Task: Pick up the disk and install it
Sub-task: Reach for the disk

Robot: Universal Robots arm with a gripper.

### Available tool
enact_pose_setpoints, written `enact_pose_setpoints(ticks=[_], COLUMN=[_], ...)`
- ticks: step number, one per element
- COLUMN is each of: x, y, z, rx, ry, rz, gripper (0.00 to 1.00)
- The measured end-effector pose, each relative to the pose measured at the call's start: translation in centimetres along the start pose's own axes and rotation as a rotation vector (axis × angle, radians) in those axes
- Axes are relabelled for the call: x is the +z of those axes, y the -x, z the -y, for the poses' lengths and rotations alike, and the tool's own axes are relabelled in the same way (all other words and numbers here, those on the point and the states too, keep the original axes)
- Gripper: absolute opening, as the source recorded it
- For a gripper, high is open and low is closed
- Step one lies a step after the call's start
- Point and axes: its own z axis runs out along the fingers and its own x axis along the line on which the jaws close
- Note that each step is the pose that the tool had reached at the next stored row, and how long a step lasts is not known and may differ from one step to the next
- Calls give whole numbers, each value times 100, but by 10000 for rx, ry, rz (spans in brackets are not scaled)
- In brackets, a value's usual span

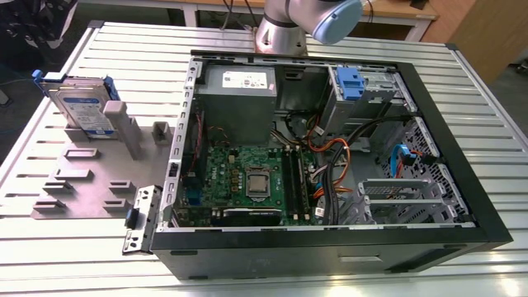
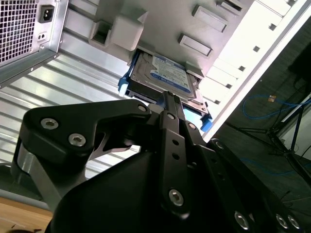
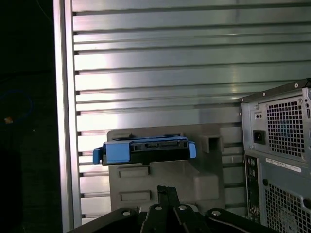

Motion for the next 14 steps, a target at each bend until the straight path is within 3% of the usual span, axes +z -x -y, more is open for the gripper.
enact_pose_setpoints(ticks=[6,14], x=[39,180], y=[-9,-20], z=[-25,-93], rx=[1,1], ry=[-1,-2], rz=[-2,-2], gripper=[11,11])
